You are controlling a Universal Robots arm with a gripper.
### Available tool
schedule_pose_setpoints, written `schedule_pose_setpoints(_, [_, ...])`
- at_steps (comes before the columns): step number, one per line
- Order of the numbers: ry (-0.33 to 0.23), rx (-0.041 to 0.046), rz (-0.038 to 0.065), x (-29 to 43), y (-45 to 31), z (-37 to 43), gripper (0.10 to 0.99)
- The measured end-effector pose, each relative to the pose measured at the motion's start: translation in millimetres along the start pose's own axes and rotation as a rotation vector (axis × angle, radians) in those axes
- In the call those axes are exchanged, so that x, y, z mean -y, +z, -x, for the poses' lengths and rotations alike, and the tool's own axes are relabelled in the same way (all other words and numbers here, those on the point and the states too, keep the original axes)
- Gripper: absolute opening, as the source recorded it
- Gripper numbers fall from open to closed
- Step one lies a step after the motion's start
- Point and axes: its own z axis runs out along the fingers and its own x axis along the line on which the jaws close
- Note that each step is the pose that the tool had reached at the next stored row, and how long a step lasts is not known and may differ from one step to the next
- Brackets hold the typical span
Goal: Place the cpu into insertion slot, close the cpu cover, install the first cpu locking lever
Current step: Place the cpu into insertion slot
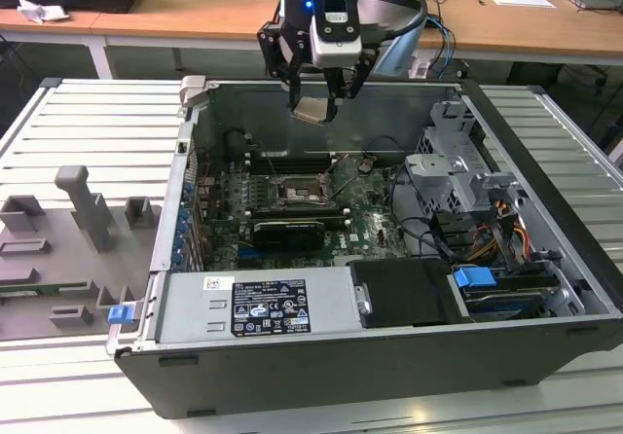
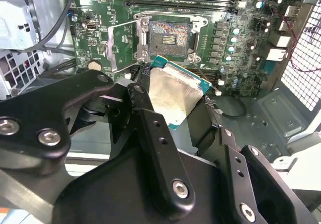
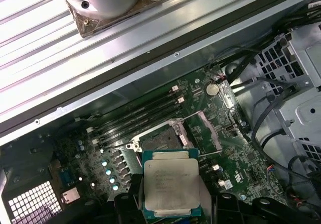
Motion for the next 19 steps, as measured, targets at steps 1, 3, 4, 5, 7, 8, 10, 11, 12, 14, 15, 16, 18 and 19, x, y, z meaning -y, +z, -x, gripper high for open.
schedule_pose_setpoints(1, [0.004,0.0003,0.000,0.0,0.0,0.0,0.533])
schedule_pose_setpoints(3, [0.015,0.0013,0.000,0.0,0.1,0.0,0.533])
schedule_pose_setpoints(4, [0.025,0.0023,0.000,0.0,0.1,0.0,0.533])
schedule_pose_setpoints(5, [0.033,0.0029,0.001,0.0,0.2,0.0,0.533])
schedule_pose_setpoints(7, [0.040,0.0035,0.001,0.0,0.2,0.0,0.533])
schedule_pose_setpoints(8, [0.043,0.0038,0.001,0.0,0.3,0.0,0.533])
schedule_pose_setpoints(10, [0.053,0.0047,0.001,0.0,0.3,0.0,0.533])
schedule_pose_setpoints(11, [0.057,0.0051,0.001,0.0,0.3,0.0,0.533])
schedule_pose_setpoints(12, [0.061,0.0054,0.001,0.0,0.4,0.0,0.533])
schedule_pose_setpoints(14, [0.072,0.0064,0.001,0.0,0.4,0.0,0.533])
schedule_pose_setpoints(15, [0.077,0.0068,0.002,0.0,0.5,0.0,0.533])
schedule_pose_setpoints(16, [0.080,0.0071,0.002,0.0,0.5,0.0,0.533])
schedule_pose_setpoints(18, [0.092,0.0082,0.002,0.0,0.6,0.0,0.533])
schedule_pose_setpoints(19, [0.098,0.0087,0.002,0.0,0.7,0.0,0.533])
